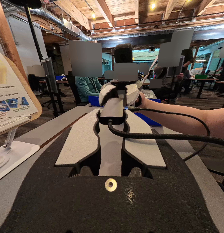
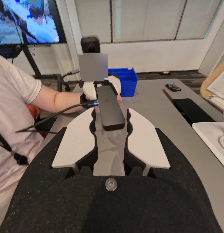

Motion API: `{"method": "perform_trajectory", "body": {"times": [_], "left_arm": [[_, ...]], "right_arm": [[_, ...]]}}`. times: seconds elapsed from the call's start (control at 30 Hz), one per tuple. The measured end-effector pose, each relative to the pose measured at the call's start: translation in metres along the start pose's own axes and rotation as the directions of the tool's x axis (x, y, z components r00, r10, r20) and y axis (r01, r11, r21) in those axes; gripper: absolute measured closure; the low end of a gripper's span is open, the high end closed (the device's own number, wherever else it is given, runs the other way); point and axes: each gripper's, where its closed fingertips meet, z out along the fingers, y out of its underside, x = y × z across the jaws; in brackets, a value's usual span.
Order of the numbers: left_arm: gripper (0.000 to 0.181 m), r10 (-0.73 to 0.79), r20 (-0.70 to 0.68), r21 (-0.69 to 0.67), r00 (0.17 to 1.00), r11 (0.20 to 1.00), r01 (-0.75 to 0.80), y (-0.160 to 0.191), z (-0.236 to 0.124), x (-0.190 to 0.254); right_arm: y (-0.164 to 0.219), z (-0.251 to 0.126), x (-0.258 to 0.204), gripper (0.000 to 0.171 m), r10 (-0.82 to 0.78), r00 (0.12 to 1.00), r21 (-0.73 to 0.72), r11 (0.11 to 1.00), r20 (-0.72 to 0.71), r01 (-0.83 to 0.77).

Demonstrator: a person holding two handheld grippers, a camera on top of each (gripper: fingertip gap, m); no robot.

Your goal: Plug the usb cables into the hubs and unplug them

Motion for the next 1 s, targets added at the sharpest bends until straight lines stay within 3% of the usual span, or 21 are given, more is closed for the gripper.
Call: {"method": "perform_trajectory", "body": {"times": [0.1,0.23,0.33,0.4,0.5,0.6,0.7,0.8,1.0], "left_arm": [[0.147,0.0,0.063,0.016,0.998,1.0,-0.001,-0.003,-0.005,-0.012],[0.147,0.034,0.267,0.03,0.963,0.999,-0.043,-0.01,-0.019,-0.044],[0.147,0.067,0.425,0.007,0.903,0.997,-0.077,-0.012,-0.032,-0.068],[0.147,0.089,0.508,-0.014,0.857,0.995,-0.095,-0.011,-0.04,-0.08],[0.147,0.101,0.558,-0.031,0.824,0.994,-0.101,-0.01,-0.046,-0.088],[0.147,0.078,0.57,-0.025,0.818,0.997,-0.077,-0.01,-0.047,-0.091],[0.147,0.087,0.594,-0.031,0.8,0.996,-0.085,-0.011,-0.049,-0.093],[0.147,0.062,0.585,-0.011,0.809,0.998,-0.068,-0.013,-0.049,-0.091],[0.147,-0.011,0.57,0.045,0.822,0.999,-0.018,-0.02,-0.057,-0.096]], "right_arm": [[-0.01,-0.007,0.013,0.124,0.019,0.997,0.068,0.998,-0.074,-0.013],[-0.021,-0.027,0.044,0.126,0.03,0.929,0.121,0.992,-0.37,0.016],[-0.038,-0.045,0.048,0.13,-0.022,0.752,0.1,0.988,-0.659,0.117],[-0.05,-0.049,0.034,0.132,-0.027,0.632,0.08,0.987,-0.775,0.14],[-0.061,-0.011,-0.002,0.134,0.026,0.686,0.154,0.98,-0.728,0.126],[-0.047,0.019,0.005,0.124,0.074,0.711,0.158,0.986,-0.7,0.053],[-0.047,0.035,0.008,0.127,0.168,0.74,0.26,0.965,-0.652,0.01],[-0.042,0.037,0.021,0.124,0.073,0.661,0.161,0.984,-0.747,0.073],[-0.026,0.026,0.017,0.125,-0.064,0.726,-0.071,0.997,-0.684,0.021]]}}
